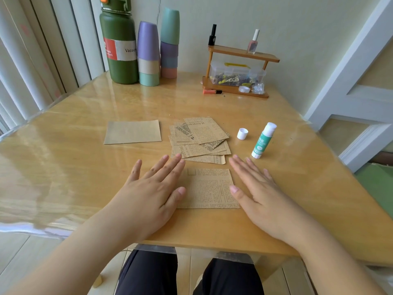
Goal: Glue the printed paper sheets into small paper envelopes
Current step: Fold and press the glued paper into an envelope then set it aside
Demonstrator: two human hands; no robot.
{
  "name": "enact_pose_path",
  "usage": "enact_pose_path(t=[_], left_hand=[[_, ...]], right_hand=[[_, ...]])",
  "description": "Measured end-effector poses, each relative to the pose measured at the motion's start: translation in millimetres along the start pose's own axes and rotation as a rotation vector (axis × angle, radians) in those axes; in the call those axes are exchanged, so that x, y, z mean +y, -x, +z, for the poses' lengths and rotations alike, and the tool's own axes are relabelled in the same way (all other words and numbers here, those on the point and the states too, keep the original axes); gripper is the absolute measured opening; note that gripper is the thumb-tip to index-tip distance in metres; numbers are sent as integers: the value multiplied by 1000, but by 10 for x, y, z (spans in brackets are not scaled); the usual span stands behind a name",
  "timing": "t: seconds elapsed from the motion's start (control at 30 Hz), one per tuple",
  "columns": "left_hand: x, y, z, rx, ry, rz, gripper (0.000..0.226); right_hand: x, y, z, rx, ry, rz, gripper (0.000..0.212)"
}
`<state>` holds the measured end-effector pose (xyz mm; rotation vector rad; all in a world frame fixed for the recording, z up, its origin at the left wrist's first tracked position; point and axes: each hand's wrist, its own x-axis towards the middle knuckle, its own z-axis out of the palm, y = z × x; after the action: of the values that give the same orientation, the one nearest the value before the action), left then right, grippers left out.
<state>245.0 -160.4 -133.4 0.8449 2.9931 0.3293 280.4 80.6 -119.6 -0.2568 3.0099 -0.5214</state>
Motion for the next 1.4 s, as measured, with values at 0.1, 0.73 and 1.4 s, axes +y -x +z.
enact_pose_path(t=[0.1, 0.73, 1.4], left_hand=[[91, -95, 17, 0, -9, 33, 81], [-155, -54, 114, -51, -42, -29, 91], [-165, -332, -9, -51, 247, 68, 83]], right_hand=[[-220, -137, 79, -27, 52, -60, 56], [-44, -160, 162, -91, 122, 62, 64], [116, -363, -145, -17, -164, 3, 77]])
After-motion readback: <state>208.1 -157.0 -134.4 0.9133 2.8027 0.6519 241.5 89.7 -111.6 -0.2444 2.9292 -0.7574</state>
